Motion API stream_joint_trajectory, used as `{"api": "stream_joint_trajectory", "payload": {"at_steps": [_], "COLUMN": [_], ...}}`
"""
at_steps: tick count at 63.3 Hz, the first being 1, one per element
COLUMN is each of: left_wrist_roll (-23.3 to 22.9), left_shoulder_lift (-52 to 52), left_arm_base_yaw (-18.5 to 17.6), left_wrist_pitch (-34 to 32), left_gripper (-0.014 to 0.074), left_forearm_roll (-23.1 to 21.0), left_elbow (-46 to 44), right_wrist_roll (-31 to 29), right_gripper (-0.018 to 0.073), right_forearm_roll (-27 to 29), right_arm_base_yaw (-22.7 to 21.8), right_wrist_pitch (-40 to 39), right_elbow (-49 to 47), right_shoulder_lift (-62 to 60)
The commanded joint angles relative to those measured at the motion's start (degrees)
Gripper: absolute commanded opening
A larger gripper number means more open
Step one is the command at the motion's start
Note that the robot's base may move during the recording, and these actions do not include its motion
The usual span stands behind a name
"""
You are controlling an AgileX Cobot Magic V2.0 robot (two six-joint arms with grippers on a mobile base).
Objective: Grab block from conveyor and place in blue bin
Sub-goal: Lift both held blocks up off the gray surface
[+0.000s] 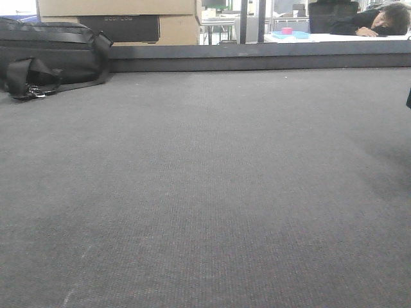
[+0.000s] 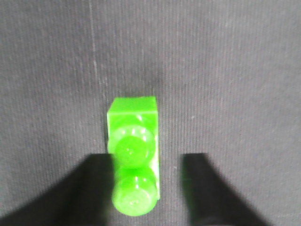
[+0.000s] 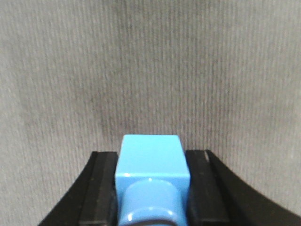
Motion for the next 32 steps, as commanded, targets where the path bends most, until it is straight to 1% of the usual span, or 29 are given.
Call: {"api": "stream_joint_trajectory", "payload": {"at_steps": [1,4,8,12,22,28,32], "left_wrist_roll": [-0.37,-0.47,-0.47,-0.49,-3.42,-4.38,-4.39], "left_shoulder_lift": [-0.15,-0.15,-0.15,-0.15,-0.15,-0.15,-0.15], "left_arm_base_yaw": [0.14,0.14,0.14,0.14,0.14,0.14,0.14], "left_wrist_pitch": [-0.57,-1.62,-4.58,-7.12,-12.56,-13.85,-13.85], "left_gripper": [0.0349,0.0369,0.0384,0.0386,0.0379,0.0342,0.0286], "left_forearm_roll": [-0.18,-0.18,-0.18,-0.18,-0.30,-0.30,-0.30], "left_elbow": [1.27,2.22,4.08,6.46,10.50,11.26,11.26], "right_wrist_roll": [-0.14,-0.14,-0.14,-0.14,-0.14,-0.14,-0.14], "right_gripper": [-0.0162,-0.0162,-0.0162,-0.0162,-0.0162,-0.0162,-0.0162], "right_forearm_roll": [-0.16,-0.16,-0.16,-0.16,-0.16,-0.16,-0.04], "right_arm_base_yaw": [-0.03,-0.03,-0.03,-0.03,-0.03,-0.03,-0.03], "right_wrist_pitch": [-1.28,-1.47,-1.72,-1.72,-1.72,-1.72,-1.70], "right_elbow": [0.04,0.04,0.04,0.04,0.04,0.04,0.04], "right_shoulder_lift": [-0.63,-0.63,-0.63,-0.63,-0.63,-0.63,-0.63]}}
